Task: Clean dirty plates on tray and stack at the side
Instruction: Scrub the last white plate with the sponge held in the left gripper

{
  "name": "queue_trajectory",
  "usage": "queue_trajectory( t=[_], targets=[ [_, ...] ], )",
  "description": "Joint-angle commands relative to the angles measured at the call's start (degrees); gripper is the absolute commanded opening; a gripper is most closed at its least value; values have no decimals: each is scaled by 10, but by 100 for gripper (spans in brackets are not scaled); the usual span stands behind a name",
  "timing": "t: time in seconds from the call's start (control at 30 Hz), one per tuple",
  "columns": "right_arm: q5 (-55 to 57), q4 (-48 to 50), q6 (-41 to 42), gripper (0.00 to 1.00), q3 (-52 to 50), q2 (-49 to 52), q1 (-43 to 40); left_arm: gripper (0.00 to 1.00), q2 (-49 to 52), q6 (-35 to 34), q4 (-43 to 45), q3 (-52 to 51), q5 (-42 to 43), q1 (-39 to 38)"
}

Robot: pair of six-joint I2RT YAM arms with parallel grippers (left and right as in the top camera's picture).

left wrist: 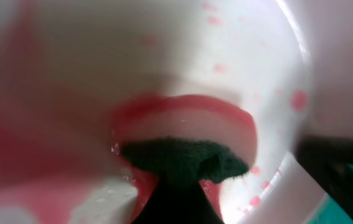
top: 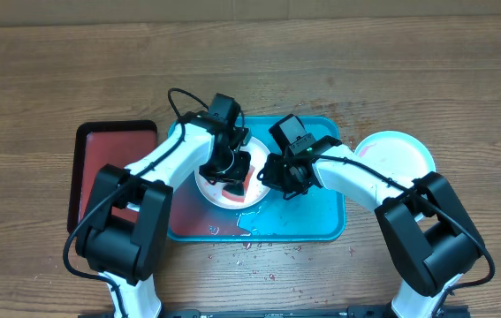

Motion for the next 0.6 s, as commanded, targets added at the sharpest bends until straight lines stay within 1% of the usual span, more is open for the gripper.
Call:
queue_trajectory(
  t=[0.0,0.1,0.17,0.23,0.27,0.33,0.4,0.43,0.5,0.57],
  targets=[
    [6,-9,-9,4,-14,17,6,4,20,-175,-8,-5,-273,10],
    [6,-9,-9,4,-14,17,6,4,20,-179,-37,-5,-285,9],
    [6,-9,-8,4,-14,17,6,4,20,-174,-61,-5,-264,8],
    [6,-9,-8,4,-14,17,6,4,20,-111,-81,-5,-186,8],
    [6,-9,-8,4,-14,17,6,4,20,-64,-87,-5,-130,8],
    [6,-9,-8,4,-14,17,6,4,20,60,-102,-5,21,8],
    [5,-9,-8,4,-14,17,6,4,20,149,-115,-5,133,8],
    [6,-9,-8,4,-14,17,6,4,20,181,-117,-5,173,8],
    [5,-9,-8,4,-14,17,6,4,20,204,-107,-5,205,8],
    [5,-9,-9,4,-14,17,6,4,20,204,-70,-5,208,9]
  ],
)
